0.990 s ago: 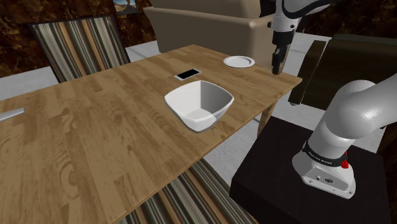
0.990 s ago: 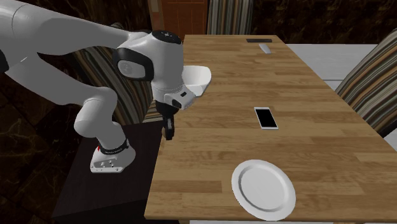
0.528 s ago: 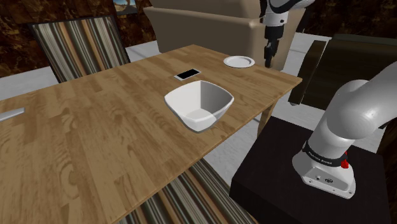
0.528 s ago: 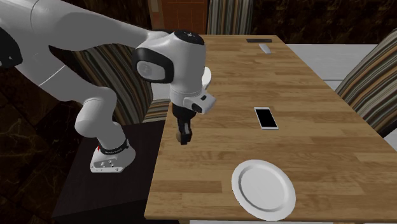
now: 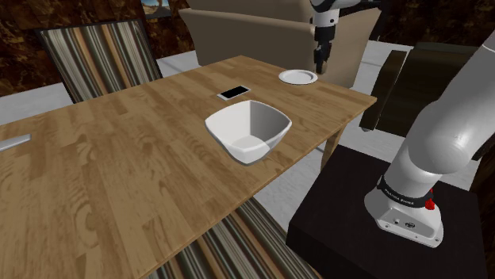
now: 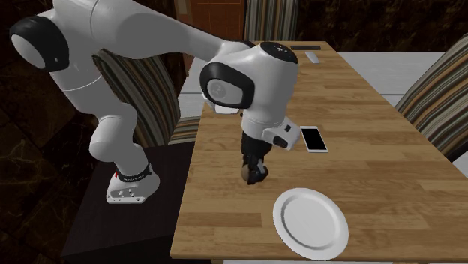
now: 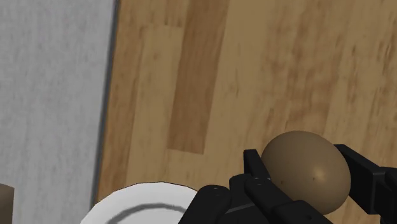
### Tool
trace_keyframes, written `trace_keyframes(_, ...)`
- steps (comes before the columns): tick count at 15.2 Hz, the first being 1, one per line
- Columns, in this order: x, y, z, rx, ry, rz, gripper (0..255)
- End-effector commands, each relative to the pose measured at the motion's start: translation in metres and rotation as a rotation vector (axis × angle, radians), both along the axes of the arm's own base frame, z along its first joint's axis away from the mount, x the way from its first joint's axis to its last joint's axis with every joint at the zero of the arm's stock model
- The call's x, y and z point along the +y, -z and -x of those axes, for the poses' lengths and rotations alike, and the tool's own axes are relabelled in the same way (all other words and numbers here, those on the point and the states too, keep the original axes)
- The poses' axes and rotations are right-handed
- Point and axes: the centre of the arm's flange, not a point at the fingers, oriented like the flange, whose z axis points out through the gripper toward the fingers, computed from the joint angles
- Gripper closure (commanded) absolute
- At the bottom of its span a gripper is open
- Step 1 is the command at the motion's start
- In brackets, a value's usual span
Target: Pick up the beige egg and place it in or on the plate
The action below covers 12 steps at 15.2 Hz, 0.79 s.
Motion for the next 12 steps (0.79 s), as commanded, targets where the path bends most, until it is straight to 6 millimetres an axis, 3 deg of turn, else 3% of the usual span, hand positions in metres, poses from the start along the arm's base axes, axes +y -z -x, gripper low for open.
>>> trace_keyframes(1, -0.014, 0.001, -0.021, 0.0, -0.001, 0.001, 255)
trace_keyframes(12, -0.102, 0.001, -0.136, 0.0, -0.001, 0.001, 255)
